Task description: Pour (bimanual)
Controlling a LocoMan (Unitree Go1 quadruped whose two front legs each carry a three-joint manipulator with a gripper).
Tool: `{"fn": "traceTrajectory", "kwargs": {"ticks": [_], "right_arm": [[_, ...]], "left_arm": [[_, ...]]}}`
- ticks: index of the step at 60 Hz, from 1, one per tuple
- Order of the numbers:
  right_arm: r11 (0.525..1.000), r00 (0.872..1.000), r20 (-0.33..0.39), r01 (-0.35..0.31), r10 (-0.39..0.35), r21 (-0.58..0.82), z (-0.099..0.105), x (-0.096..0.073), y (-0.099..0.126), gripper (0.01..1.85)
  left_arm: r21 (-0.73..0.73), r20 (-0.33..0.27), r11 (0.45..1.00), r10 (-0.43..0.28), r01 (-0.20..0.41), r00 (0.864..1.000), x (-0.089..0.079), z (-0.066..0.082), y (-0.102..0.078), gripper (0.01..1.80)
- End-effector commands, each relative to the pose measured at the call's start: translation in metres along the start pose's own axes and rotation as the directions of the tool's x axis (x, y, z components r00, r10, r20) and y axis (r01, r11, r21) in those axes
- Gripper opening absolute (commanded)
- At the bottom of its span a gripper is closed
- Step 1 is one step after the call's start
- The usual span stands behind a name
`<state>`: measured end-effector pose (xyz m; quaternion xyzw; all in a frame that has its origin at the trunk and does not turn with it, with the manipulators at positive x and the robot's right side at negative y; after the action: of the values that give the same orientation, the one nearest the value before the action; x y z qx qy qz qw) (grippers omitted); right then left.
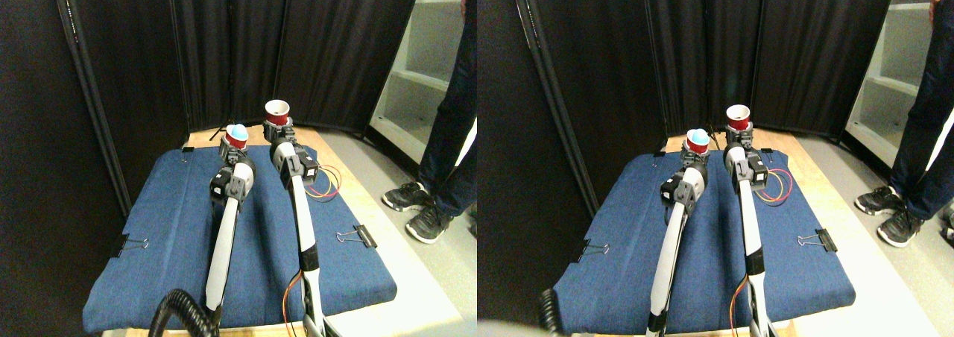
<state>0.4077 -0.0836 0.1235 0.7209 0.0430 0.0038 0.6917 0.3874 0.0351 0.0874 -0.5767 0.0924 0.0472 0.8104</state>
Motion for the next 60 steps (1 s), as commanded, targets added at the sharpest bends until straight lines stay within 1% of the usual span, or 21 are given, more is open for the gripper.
{"fn": "traceTrajectory", "kwargs": {"ticks": [1, 5, 7, 10, 12, 16, 19, 25, 28, 31, 32, 36, 41, 44, 51, 56, 60], "right_arm": [[1.0, 1.0, 0.017, -0.007, 0.007, 0.023, 0.013, 0.002, -0.011, 0.33], [1.0, 1.0, 0.022, -0.005, 0.005, 0.018, 0.017, 0.001, -0.018, 0.33], [1.0, 1.0, 0.02, 0.0, 0.0, 0.008, 0.021, -0.001, -0.025, 0.33], [1.0, 0.999, 0.033, 0.012, -0.012, 0.005, 0.023, -0.001, -0.03, 0.33], [1.0, 0.999, 0.041, 0.016, -0.016, 0.003, 0.025, -0.002, -0.035, 0.33], [1.0, 0.998, 0.064, 0.019, -0.02, 0.014, 0.027, -0.004, -0.041, 0.33], [1.0, 0.998, 0.061, 0.02, -0.02, 0.012, 0.028, -0.005, -0.043, 0.33], [1.0, 0.998, 0.065, 0.018, -0.017, -0.011, 0.032, -0.007, -0.052, 0.33], [1.0, 0.997, 0.071, 0.019, -0.018, -0.013, 0.033, -0.008, -0.054, 0.33], [0.999, 0.996, 0.082, 0.031, -0.029, -0.016, 0.034, -0.009, -0.056, 0.33], [0.999, 0.995, 0.088, 0.046, -0.044, -0.016, 0.035, -0.01, -0.059, 0.33], [0.998, 0.994, 0.101, 0.057, -0.052, -0.038, 0.036, -0.011, -0.063, 0.33], [0.998, 0.994, 0.098, 0.059, -0.056, -0.028, 0.039, -0.008, -0.074, 0.33], [0.998, 0.993, 0.101, 0.065, -0.062, -0.025, 0.039, -0.007, -0.077, 0.33], [0.994, 0.987, 0.124, 0.104, -0.1, -0.029, 0.04, -0.006, -0.089, 0.33], [0.993, 0.986, 0.118, 0.118, -0.116, -0.014, 0.041, -0.007, -0.097, 0.33], [0.991, 0.982, 0.14, 0.134, -0.13, -0.021, 0.043, -0.006, -0.105, 0.33]], "left_arm": [[-0.019, 0.019, 0.999, -0.034, 0.035, 0.999, 0.003, 0.004, 0.001, 0.33], [-0.013, 0.019, 0.999, -0.034, 0.035, 0.999, 0.005, 0.006, 0.006, 0.33], [-0.022, 0.036, 1.0, -0.021, 0.022, 0.999, 0.007, 0.008, 0.013, 0.33], [-0.032, 0.043, 0.999, -0.011, 0.012, 0.999, 0.008, 0.009, 0.017, 0.33], [-0.048, 0.045, 0.999, -0.001, 0.003, 0.999, 0.01, 0.01, 0.023, 0.33], [-0.065, 0.06, 0.998, 0.015, -0.011, 0.998, 0.013, 0.011, 0.031, 0.33], [-0.079, 0.07, 0.997, 0.026, -0.021, 0.997, 0.014, 0.011, 0.035, 0.33], [-0.083, 0.078, 0.996, 0.051, -0.044, 0.996, 0.019, 0.012, 0.05, 0.33], [-0.091, 0.086, 0.995, 0.055, -0.048, 0.995, 0.02, 0.012, 0.054, 0.33], [-0.094, 0.099, 0.994, 0.06, -0.051, 0.993, 0.021, 0.011, 0.058, 0.33], [-0.088, 0.105, 0.995, 0.065, -0.056, 0.992, 0.022, 0.011, 0.063, 0.33], [-0.097, 0.105, 0.993, 0.077, -0.067, 0.991, 0.024, 0.012, 0.07, 0.33], [-0.101, 0.103, 0.991, 0.093, -0.083, 0.99, 0.028, 0.013, 0.079, 0.33], [-0.101, 0.102, 0.991, 0.095, -0.084, 0.99, 0.028, 0.014, 0.082, 0.33], [-0.112, 0.107, 0.99, 0.103, -0.091, 0.989, 0.033, 0.015, 0.088, 0.33], [-0.123, 0.116, 0.988, 0.11, -0.095, 0.987, 0.035, 0.014, 0.09, 0.33], [-0.123, 0.116, 0.988, 0.111, -0.097, 0.987, 0.035, 0.014, 0.092, 0.33]]}}
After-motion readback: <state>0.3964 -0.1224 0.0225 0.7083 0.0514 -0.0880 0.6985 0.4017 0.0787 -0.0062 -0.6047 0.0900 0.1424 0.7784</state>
